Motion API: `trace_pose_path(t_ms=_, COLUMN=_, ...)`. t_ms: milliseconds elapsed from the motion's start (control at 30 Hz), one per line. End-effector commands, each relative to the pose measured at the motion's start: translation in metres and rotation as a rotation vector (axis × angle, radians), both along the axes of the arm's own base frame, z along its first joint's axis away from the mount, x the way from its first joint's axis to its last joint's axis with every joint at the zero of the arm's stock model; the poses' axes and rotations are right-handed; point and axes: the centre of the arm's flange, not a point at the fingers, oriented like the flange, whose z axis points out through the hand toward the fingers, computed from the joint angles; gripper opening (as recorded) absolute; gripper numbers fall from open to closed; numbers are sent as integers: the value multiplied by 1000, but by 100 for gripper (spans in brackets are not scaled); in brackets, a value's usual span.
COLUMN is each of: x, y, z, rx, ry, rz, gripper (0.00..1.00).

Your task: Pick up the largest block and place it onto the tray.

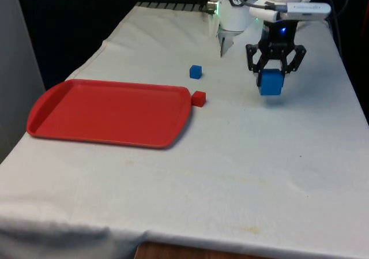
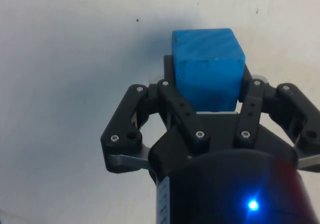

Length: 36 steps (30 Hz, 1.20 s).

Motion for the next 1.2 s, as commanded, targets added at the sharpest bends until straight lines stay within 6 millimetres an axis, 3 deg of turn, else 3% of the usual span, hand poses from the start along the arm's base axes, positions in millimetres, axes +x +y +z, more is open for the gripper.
trace_pose_path(t_ms=0, x=0, y=-1, z=8, rx=2, ry=0, rz=-2, gripper=0)
trace_pose_path(t_ms=633, x=9, y=-12, z=69, rx=33, ry=-15, rz=-30, gripper=0)
trace_pose_path(t_ms=1167, x=30, y=-43, z=88, rx=40, ry=-35, rz=-61, gripper=0)
